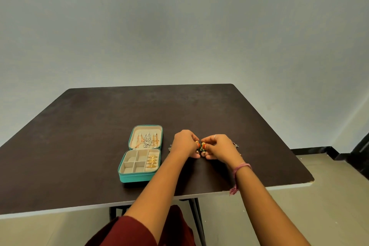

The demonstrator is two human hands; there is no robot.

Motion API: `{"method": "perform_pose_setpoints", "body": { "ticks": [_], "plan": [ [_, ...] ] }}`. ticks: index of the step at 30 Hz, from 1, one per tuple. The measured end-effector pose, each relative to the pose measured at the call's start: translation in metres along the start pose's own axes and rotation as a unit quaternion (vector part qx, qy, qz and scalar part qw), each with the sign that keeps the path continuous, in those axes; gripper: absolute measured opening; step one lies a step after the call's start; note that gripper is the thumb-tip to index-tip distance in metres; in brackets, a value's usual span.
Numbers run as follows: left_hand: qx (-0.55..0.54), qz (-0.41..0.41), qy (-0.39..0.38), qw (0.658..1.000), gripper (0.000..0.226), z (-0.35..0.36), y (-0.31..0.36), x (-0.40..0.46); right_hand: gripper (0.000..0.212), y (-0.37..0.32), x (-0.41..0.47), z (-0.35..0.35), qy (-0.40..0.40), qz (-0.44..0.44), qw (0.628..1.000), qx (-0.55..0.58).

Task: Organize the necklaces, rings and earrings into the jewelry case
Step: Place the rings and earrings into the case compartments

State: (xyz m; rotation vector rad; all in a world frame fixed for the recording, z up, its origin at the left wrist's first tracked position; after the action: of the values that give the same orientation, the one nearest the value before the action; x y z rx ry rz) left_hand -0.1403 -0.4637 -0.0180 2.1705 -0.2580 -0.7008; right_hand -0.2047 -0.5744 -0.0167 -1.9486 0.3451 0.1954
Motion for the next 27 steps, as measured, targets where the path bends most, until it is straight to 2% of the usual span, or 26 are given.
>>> {"method": "perform_pose_setpoints", "body": {
  "ticks": [4,9,12,18,23,27],
  "plan": [
    [0.071,-0.017,0.004,0.997,0.026,-0.003,0.006,0.011,0.019,-0.003,0.009,-0.004,-0.009,0.036,0.999,-0.014],
    [0.16,-0.05,-0.019,0.986,0.035,-0.005,0.013,0.015,0.011,-0.009,0.016,-0.009,-0.034,0.072,0.995,-0.059],
    [0.214,-0.059,-0.042,0.974,0.04,-0.005,0.019,0.014,0.01,-0.007,0.021,-0.01,-0.042,0.084,0.994,-0.046],
    [0.243,-0.074,-0.053,0.966,0.048,-0.009,0.024,0.013,0.013,-0.006,0.027,-0.008,-0.061,0.099,0.993,-0.008],
    [0.236,-0.047,-0.059,0.969,0.048,-0.008,0.023,0.016,0.015,-0.009,0.028,-0.008,-0.071,0.11,0.991,-0.034],
    [0.173,0.018,-0.033,0.984,0.026,-0.017,0.02,0.019,0.022,-0.011,0.028,-0.013,-0.084,0.095,0.99,-0.057]
  ]
}}
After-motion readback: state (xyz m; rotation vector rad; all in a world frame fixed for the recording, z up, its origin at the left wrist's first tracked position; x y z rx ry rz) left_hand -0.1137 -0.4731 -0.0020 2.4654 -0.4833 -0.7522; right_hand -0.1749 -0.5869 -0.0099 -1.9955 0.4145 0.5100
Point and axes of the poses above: each hand's wrist, its own x-axis towards the middle knuckle, its own z-axis out of the palm, y = z × x, the point moved 3 cm from there along x, towards the middle knuckle, and after that the axes turned 10 degrees about -y, right-handed, at the moved point
